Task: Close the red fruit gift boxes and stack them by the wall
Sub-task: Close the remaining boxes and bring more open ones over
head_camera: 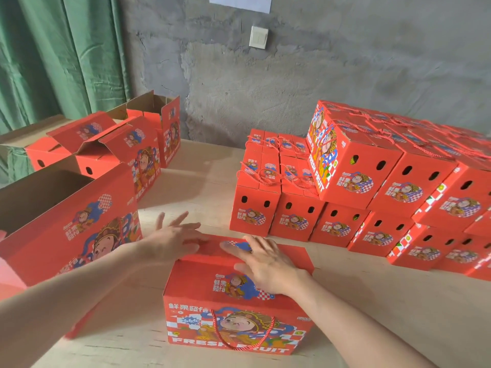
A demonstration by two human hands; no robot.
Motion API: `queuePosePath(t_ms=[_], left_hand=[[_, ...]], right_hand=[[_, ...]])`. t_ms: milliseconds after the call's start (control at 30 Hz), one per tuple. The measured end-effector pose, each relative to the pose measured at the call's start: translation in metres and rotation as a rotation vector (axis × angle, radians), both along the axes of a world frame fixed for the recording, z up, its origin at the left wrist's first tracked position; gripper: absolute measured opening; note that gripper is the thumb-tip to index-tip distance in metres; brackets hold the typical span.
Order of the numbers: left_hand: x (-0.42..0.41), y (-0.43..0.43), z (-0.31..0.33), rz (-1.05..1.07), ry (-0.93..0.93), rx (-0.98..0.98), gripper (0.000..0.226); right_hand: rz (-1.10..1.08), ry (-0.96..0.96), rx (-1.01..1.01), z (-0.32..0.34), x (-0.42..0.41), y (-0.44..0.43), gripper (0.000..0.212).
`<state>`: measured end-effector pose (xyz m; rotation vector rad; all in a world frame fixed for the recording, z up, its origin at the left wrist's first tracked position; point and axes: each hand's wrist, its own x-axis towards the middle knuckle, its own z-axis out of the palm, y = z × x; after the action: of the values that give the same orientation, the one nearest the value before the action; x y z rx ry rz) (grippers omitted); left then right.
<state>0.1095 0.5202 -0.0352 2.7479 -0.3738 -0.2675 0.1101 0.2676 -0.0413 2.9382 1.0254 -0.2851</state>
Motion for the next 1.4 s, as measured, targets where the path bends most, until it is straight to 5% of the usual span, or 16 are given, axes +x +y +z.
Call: queuePosePath(t_ms=[200,367,533,933,1267,1400], left_hand=[[-0.004,-0.052,-0.007,-0.219,-0.168,0.328,0.104],[-0.002,-0.049,-0.024,-0.207,-0.280,0.349,0.088],[-0.003,-0.046,-0.018,-0.230,-0.231,0.327,0.101],[-0.004,-0.050,-0.023,-0.165,-0.212,0.278,0.110],[0.007,-0.077,-0.016,-0.095,-0.092,0.281,0.066],[0.007,-0.106,-0.028,0.044,-0.125,0.290,0.078]], right_hand=[[-0.020,-0.044,-0.019,-0.003,-0.002,0.001,0.072],[-0.036,-0.042,-0.019,-0.007,-0.002,0.003,0.063],[-0.121,0.197,0.135,0.012,0.013,-0.008,0.053],[-0.217,0.047,0.125,-0.008,0.013,-0.031,0.053],[-0.226,0.076,0.127,-0.009,0.018,-0.029,0.051],[-0.226,0.016,0.118,-0.014,0.015,-0.030,0.052]])
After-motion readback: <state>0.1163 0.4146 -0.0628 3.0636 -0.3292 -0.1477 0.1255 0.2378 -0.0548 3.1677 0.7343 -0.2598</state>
